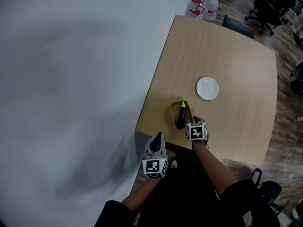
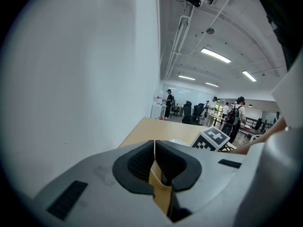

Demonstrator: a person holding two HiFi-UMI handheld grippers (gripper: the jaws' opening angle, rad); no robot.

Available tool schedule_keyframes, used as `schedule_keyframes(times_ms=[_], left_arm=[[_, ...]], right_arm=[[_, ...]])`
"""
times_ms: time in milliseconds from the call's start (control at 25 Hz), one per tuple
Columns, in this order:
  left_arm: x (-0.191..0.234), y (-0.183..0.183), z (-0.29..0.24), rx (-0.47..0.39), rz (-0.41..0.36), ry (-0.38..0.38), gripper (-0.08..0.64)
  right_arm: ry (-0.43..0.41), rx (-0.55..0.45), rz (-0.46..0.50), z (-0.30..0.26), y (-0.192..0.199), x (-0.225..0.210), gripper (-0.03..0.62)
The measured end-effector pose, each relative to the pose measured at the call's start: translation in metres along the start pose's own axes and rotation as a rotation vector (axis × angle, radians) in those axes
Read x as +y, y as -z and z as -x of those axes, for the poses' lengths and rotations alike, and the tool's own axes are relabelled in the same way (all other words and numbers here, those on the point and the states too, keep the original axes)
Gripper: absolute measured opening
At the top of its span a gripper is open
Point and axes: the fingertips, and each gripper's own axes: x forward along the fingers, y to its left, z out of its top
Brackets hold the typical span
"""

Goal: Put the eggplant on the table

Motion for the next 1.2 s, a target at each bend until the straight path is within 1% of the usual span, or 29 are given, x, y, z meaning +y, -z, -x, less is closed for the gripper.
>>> schedule_keyframes(times_ms=[120, 280, 520, 680, 840, 920, 1040, 1200], left_arm=[[-0.001, -0.001, 0.017, -0.022, 0.010, -0.004, 0.018], [-0.003, 0.001, 0.041, -0.030, 0.020, 0.002, 0.018], [-0.013, -0.016, 0.081, -0.077, 0.042, 0.024, 0.018], [-0.028, -0.022, 0.100, -0.109, 0.036, 0.073, 0.018], [-0.046, -0.030, 0.119, -0.138, 0.037, 0.140, 0.018], [-0.054, -0.032, 0.129, -0.150, 0.053, 0.177, 0.018], [-0.064, -0.035, 0.150, -0.161, 0.078, 0.210, 0.018], [-0.083, -0.035, 0.166, -0.169, 0.102, 0.269, 0.018]], right_arm=[[-0.016, -0.040, 0.009, 0.026, -0.009, 0.008, 0.170], [-0.033, -0.099, 0.018, 0.061, -0.017, 0.016, 0.175], [-0.041, -0.191, 0.017, 0.128, -0.017, 0.029, 0.178], [-0.057, -0.254, 0.011, 0.172, -0.007, 0.043, 0.189], [-0.076, -0.355, 0.018, 0.224, 0.003, 0.063, 0.189], [-0.072, -0.401, 0.021, 0.249, 0.011, 0.074, 0.189], [-0.063, -0.456, 0.022, 0.288, 0.027, 0.087, 0.187], [-0.018, -0.518, 0.077, 0.330, 0.043, 0.096, 0.160]])
